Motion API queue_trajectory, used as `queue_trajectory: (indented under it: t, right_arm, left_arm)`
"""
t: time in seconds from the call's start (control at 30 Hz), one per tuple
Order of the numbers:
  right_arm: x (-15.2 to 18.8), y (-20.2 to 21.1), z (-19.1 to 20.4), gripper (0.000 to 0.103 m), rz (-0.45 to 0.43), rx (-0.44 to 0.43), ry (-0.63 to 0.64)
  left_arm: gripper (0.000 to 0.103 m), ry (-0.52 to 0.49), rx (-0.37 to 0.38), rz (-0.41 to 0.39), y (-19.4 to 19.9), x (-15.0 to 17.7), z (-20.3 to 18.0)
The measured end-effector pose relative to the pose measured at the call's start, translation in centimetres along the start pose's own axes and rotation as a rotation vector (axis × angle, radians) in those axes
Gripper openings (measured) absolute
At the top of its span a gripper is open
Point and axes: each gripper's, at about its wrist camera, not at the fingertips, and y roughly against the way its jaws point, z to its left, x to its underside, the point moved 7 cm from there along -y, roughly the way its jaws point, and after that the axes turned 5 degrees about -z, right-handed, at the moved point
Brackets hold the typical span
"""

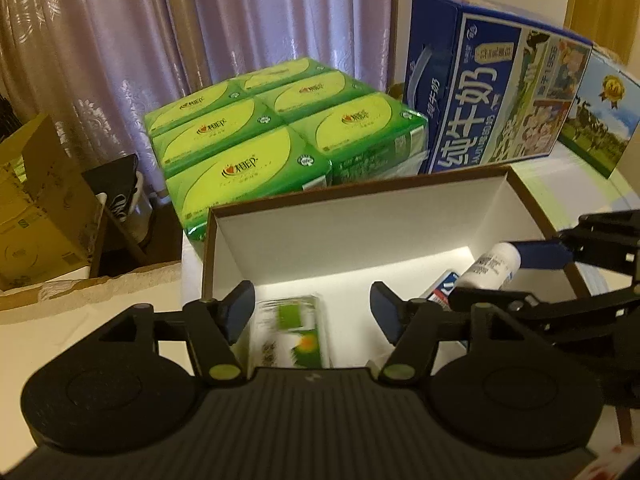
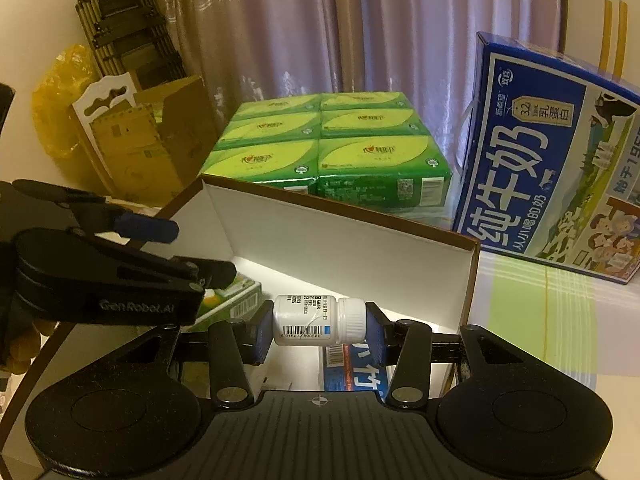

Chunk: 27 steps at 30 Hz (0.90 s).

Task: Organize rigid objects
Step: 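Carry the spray box and pill bottle over the shoebox, then lower the spray box and pill bottle into the shoebox and open both tools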

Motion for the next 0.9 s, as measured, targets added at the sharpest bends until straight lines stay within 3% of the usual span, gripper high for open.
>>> queue_trajectory:
  t: [0.37, 0.47, 0.9]
  right_arm:
    - [-1.3, -2.5, 1.1, 0.044, -0.009, -0.012, -0.016]
    - [-1.8, -2.6, 1.3, 0.053, -0.024, -0.013, -0.022]
    - [0.0, 3.4, 1.4, 0.064, -0.052, -0.04, -0.059]
  left_arm:
    - [0.061, 0.066, -0.014, -0.032, 1.9, -0.8, 2.7]
    - [0.064, 0.088, -0.031, -0.031, 2.4, -0.7, 3.5]
    - [0.065, 0.118, -0.03, -0.054, 6.6, 0.4, 2.2]
